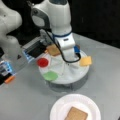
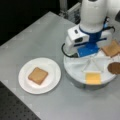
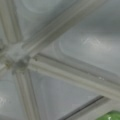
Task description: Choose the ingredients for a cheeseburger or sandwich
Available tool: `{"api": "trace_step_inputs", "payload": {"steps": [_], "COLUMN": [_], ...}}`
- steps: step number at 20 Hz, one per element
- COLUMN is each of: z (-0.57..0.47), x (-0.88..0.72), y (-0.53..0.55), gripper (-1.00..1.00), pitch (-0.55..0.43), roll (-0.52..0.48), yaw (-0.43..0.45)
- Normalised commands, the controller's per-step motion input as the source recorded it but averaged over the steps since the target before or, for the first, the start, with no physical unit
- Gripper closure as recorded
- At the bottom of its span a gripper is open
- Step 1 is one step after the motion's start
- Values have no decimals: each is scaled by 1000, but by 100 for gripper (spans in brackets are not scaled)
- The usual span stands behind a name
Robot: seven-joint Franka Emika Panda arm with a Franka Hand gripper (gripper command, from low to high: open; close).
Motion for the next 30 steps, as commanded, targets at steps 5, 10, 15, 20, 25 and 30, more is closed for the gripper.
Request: {"api": "trace_step_inputs", "payload": {"steps": [5, 10, 15, 20, 25, 30], "z": [203, 324, 324, 172, 106, -34], "x": [136, 102, 65, -2, -37, -44], "y": [-1, -157, -405, -296, -142, -192], "gripper": [-100, -100, -100, -100, -100, -100], "pitch": [103, 71, 51, 49, 64, 24], "roll": [-175, -145, -26, 89, 106, 101], "yaw": [-169, -337, -279, -387, -680, -451]}}
